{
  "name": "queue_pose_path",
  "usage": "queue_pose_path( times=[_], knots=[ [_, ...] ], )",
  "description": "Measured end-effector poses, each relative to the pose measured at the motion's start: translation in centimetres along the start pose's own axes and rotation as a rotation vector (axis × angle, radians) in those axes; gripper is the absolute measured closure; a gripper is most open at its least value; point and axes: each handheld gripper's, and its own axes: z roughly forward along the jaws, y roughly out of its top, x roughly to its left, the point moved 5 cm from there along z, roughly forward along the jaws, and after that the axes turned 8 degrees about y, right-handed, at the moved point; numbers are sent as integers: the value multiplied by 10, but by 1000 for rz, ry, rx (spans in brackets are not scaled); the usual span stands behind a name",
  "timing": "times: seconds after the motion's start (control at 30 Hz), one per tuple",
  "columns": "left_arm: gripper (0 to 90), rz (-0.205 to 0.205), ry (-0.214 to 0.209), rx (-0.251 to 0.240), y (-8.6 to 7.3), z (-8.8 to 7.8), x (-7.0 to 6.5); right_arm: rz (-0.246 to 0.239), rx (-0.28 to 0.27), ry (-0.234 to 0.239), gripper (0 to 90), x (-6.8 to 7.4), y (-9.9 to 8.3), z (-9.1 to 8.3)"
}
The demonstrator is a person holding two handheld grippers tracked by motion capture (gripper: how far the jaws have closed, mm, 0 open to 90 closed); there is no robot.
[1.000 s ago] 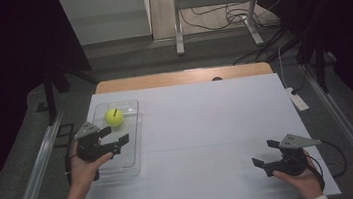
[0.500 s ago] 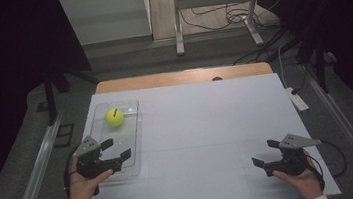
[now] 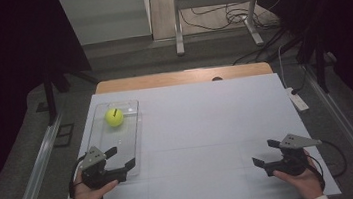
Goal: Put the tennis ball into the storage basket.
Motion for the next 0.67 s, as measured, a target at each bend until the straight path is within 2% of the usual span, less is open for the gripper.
queue_pose_path(
  times=[0.2,0.5,0.67],
  knots=[
    [183,11,-8,16,-6,3,-7,-4,-2,3,84,0,0,0],
    [184,5,-1,20,-8,6,-5,-5,-5,1,86,0,1,0],
    [183,15,4,25,-10,8,-6,-7,-5,0,86,0,1,1]
  ],
)
